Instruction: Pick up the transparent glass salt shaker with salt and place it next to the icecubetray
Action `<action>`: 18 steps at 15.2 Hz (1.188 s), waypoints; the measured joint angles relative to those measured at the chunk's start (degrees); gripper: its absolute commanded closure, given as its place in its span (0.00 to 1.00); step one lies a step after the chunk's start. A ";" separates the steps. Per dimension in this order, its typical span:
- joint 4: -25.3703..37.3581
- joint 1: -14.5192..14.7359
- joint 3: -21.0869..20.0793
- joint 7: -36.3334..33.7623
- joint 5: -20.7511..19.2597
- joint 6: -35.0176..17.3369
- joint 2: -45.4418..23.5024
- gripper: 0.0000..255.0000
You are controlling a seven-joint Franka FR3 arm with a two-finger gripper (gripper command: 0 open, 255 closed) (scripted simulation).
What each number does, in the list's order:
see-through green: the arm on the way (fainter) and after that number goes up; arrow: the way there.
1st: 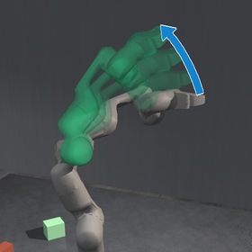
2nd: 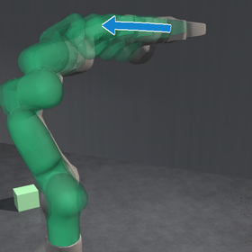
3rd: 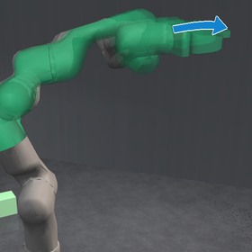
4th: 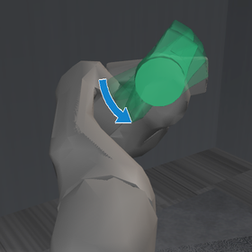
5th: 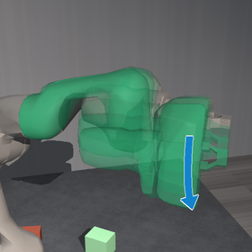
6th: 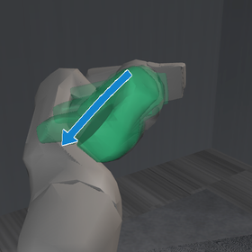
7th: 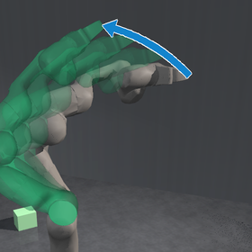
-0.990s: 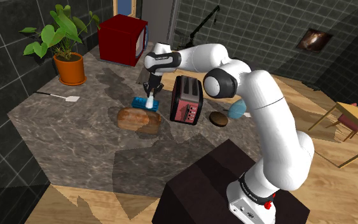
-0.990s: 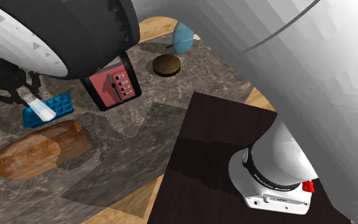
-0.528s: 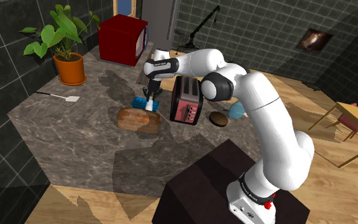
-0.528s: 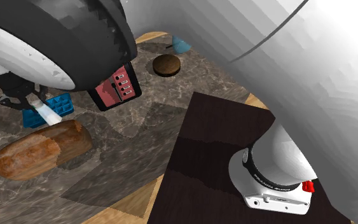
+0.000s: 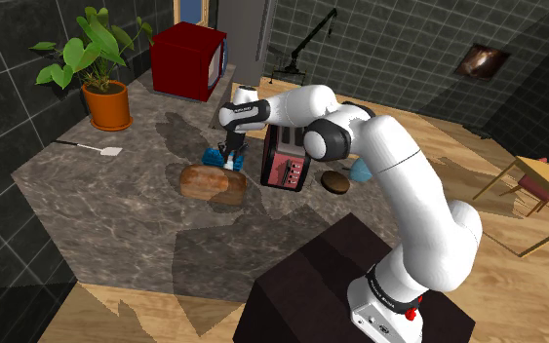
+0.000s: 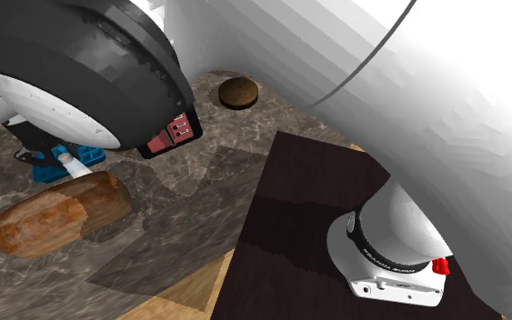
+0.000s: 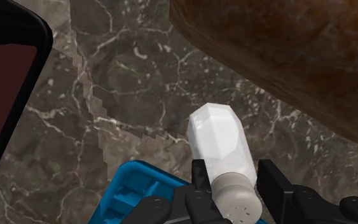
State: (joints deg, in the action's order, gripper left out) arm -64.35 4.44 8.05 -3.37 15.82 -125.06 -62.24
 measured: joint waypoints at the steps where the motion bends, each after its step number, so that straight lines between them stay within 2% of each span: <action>1: 0.27 -0.01 -0.05 -0.01 0.04 -0.29 -0.56 1.00; 8: 0.94 -0.11 -0.14 0.04 0.09 -0.60 -1.51 1.00; 9: 0.94 -0.11 -0.14 0.04 0.09 -0.60 -1.51 0.00; 15: 0.94 -0.11 -0.14 0.04 0.09 -0.60 -1.51 0.00; 18: -0.15 -0.20 0.23 0.07 -0.17 1.37 1.50 0.00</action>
